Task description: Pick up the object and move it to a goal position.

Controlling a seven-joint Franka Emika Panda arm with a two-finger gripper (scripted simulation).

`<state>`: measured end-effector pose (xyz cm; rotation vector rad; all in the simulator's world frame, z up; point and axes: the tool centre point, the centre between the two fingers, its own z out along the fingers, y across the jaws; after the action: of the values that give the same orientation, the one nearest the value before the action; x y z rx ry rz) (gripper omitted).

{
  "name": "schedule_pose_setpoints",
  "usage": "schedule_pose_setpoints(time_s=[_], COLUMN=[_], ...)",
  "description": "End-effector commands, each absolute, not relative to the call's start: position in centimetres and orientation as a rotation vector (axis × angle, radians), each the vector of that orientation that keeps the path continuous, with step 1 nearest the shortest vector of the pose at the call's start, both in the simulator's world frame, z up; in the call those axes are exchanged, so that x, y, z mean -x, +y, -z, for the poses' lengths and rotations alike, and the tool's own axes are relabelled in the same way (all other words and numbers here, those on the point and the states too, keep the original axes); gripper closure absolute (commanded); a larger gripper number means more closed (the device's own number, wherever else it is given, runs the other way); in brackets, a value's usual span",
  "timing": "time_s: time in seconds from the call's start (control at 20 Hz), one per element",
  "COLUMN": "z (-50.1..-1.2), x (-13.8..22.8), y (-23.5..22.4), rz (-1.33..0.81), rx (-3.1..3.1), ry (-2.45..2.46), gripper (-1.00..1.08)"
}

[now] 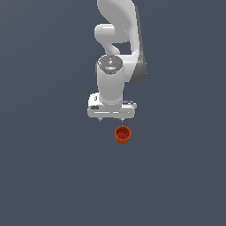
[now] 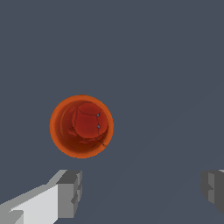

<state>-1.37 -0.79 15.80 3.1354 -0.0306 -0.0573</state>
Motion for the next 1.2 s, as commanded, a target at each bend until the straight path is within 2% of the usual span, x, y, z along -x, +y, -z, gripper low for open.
schedule_pose_setpoints(time_s=[0.0, 0.65, 1.15], z=[-15.8, -15.9, -15.1], x=[1.4, 0.9, -0.5], y=[-0.8, 0.0, 0.9], rz=[0.057, 0.048, 0.138], rx=[-3.135, -3.13, -3.092], ry=[-0.031, 0.044, 0.256], gripper=[-0.2, -0.2, -0.2])
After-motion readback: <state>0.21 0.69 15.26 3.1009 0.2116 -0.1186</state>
